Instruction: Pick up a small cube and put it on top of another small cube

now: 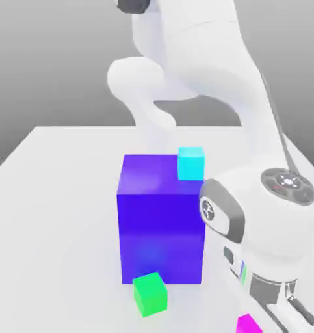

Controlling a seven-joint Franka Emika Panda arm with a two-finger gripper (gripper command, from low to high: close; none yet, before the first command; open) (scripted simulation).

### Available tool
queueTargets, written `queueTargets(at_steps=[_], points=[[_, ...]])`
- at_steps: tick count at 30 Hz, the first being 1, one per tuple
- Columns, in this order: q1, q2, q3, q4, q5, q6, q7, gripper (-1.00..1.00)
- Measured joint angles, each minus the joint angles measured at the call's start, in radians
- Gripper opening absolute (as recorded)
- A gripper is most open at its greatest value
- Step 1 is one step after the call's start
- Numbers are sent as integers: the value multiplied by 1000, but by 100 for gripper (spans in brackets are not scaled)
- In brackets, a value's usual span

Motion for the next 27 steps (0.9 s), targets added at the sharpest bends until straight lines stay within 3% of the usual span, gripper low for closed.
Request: queueTargets(at_steps=[2,15,27], points=[[-13,-59,15,-13,4,-44,-40,-100],[-33,-335,-5,-43,-278,-241,-512,-100],[-45,-623,-41,-85,-355,-359,-1087,-100]])
